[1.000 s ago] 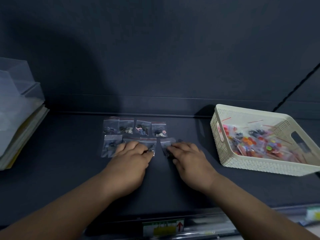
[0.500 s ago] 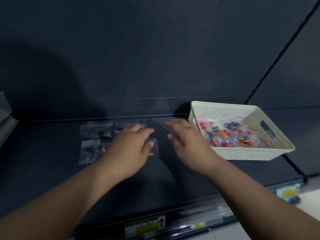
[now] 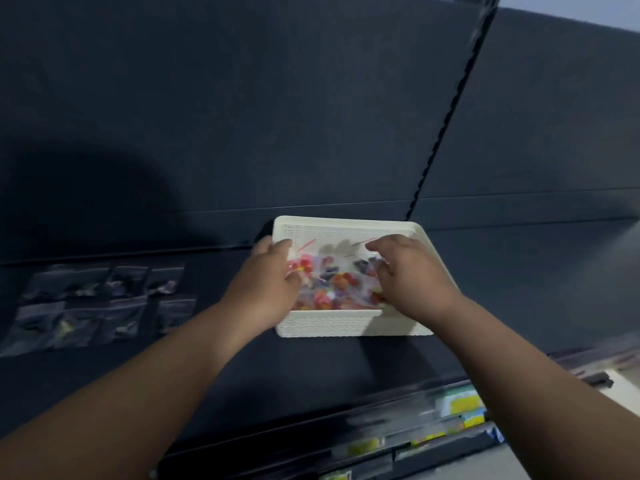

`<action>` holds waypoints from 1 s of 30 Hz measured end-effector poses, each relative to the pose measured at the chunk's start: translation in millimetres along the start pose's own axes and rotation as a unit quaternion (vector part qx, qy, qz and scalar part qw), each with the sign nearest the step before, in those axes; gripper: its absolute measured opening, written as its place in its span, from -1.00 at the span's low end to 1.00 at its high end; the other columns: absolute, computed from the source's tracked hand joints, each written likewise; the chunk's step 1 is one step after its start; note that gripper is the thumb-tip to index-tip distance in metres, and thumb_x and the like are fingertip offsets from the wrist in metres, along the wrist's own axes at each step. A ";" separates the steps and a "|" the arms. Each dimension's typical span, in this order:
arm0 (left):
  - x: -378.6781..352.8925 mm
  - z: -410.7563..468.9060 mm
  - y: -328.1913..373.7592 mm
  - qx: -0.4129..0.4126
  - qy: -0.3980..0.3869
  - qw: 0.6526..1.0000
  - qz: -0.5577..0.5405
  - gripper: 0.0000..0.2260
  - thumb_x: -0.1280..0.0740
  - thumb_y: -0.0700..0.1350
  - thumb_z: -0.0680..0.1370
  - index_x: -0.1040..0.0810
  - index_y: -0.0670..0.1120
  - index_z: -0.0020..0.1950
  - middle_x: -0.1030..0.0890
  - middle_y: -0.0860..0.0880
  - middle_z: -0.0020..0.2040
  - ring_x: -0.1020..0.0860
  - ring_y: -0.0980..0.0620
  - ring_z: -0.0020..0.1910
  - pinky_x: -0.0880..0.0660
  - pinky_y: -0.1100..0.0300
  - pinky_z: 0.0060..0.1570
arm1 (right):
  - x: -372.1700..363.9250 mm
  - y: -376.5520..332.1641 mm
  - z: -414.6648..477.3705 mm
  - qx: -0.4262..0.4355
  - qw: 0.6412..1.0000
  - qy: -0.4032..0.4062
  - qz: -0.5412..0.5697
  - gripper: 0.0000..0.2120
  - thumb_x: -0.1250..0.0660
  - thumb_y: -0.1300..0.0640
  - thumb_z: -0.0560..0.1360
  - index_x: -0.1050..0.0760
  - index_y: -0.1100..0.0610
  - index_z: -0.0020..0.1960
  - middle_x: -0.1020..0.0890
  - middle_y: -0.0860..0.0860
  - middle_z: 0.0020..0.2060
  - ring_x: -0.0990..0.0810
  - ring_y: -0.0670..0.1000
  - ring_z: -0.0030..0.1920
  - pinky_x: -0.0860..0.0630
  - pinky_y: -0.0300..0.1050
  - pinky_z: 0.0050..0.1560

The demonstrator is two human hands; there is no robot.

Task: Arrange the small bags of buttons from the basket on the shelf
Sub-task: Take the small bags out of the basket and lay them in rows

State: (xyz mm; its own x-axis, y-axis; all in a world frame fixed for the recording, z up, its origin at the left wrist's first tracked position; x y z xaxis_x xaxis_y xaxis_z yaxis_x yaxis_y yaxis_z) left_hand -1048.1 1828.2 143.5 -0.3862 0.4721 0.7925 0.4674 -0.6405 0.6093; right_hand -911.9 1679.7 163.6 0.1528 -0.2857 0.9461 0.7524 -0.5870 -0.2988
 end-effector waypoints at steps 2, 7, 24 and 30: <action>-10.2 3.1 6.2 0.045 0.021 0.999 0.010 -0.52 -0.18 -0.12 0.59 -0.18 -0.10 0.51 -0.18 -0.07 0.49 -0.24 -0.02 0.43 -0.21 0.23 0.24 | 4.1 30.1 -0.7 -0.017 0.999 -0.011 -0.049 -0.57 -0.18 0.19 0.52 -0.39 0.08 0.38 -0.39 0.06 0.37 -0.30 0.14 0.36 -0.31 0.02 0.34; -26.8 7.6 20.6 0.126 0.057 0.990 0.022 -0.57 -0.20 -0.08 0.59 -0.30 -0.08 0.46 -0.30 -0.09 0.45 -0.37 -0.05 0.35 -0.31 0.15 0.23 | 6.5 80.7 1.4 -0.072 0.995 -0.067 -0.031 -0.57 -0.14 0.18 0.54 -0.30 0.10 0.40 -0.22 0.11 0.43 -0.34 0.21 0.33 -0.38 0.01 0.21; -99.1 32.0 163.5 0.039 0.093 0.995 -0.021 -0.59 -0.20 -0.07 0.60 -0.30 -0.10 0.45 -0.36 -0.07 0.39 -0.43 -0.02 0.26 -0.31 0.24 0.12 | 85.5 214.7 -5.6 -0.117 0.992 0.017 0.032 -0.50 -0.23 0.06 0.55 -0.26 0.11 0.46 -0.32 0.08 0.42 -0.45 0.13 0.29 -0.38 -0.06 0.18; -144.1 59.1 217.2 0.001 0.037 0.999 -0.033 -0.55 -0.17 -0.14 0.60 -0.21 -0.13 0.48 -0.32 -0.08 0.42 -0.34 -0.02 0.35 -0.23 0.26 0.12 | 93.6 287.3 -6.3 -0.172 0.985 0.018 0.001 -0.51 -0.25 0.06 0.52 -0.30 0.13 0.42 -0.38 0.11 0.36 -0.52 0.15 0.17 -0.43 -0.04 0.10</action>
State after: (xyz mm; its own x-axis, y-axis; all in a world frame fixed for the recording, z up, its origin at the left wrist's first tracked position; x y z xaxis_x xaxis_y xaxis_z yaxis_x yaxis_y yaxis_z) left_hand -843.9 1656.8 163.2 -0.4744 0.4667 0.7464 0.4398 -0.6089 0.6602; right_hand -685.5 1479.5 165.5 0.1256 -0.3097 0.9425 0.4894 -0.8070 -0.3305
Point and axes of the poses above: each hand's wrist, its own z-axis towards the middle knuckle, its own x-axis out of the back of the hand, y = z × x, the point moved 1 cm from there along z, towards the middle knuckle
